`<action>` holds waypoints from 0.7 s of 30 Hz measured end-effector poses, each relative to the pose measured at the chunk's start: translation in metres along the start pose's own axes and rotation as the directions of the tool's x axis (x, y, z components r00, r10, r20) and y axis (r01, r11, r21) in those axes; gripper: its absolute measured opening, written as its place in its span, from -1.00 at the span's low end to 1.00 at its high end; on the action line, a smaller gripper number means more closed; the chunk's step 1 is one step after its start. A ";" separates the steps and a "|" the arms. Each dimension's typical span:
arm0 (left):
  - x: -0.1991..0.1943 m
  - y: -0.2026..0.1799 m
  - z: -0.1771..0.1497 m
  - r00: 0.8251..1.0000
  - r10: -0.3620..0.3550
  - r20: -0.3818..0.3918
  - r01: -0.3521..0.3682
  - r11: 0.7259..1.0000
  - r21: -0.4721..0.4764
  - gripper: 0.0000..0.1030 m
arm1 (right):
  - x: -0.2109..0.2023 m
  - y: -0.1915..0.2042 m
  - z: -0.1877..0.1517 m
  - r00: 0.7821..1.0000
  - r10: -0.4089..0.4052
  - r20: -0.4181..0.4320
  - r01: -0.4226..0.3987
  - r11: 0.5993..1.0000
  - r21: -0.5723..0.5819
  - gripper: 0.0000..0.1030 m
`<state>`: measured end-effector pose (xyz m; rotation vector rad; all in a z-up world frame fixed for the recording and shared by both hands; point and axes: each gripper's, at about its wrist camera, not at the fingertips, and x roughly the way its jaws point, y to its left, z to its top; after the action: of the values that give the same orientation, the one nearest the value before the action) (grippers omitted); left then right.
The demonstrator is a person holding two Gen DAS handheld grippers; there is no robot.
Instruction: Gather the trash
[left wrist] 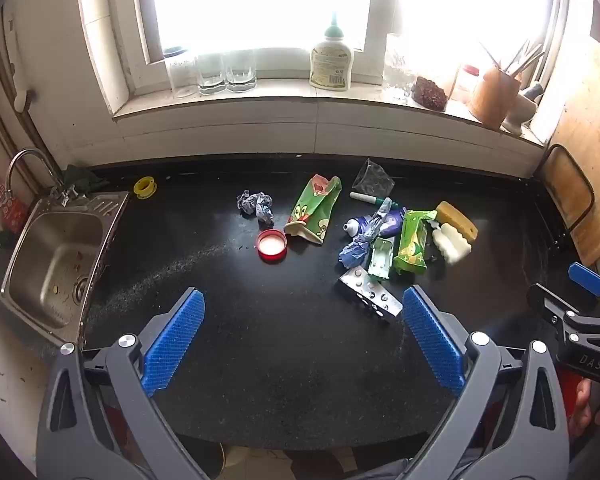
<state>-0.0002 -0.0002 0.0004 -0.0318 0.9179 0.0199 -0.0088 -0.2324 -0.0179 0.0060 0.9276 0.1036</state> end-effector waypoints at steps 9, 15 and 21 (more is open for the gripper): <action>0.006 -0.003 0.001 1.000 0.001 -0.015 -0.001 1.000 0.009 0.88 | 0.002 -0.003 0.002 1.000 -0.001 0.002 0.001 1.000 0.013 0.89; 0.007 -0.005 0.004 1.000 0.005 -0.022 -0.005 1.000 0.007 0.88 | 0.002 -0.008 0.008 1.000 0.007 -0.001 -0.007 1.000 0.013 0.89; 0.007 -0.007 0.002 1.000 0.003 -0.025 -0.003 1.000 0.007 0.88 | -0.001 -0.011 0.003 1.000 0.012 0.004 -0.012 1.000 0.011 0.89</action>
<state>0.0058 -0.0069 -0.0043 -0.0244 0.9428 0.0190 -0.0060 -0.2437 -0.0154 0.0220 0.9242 0.1095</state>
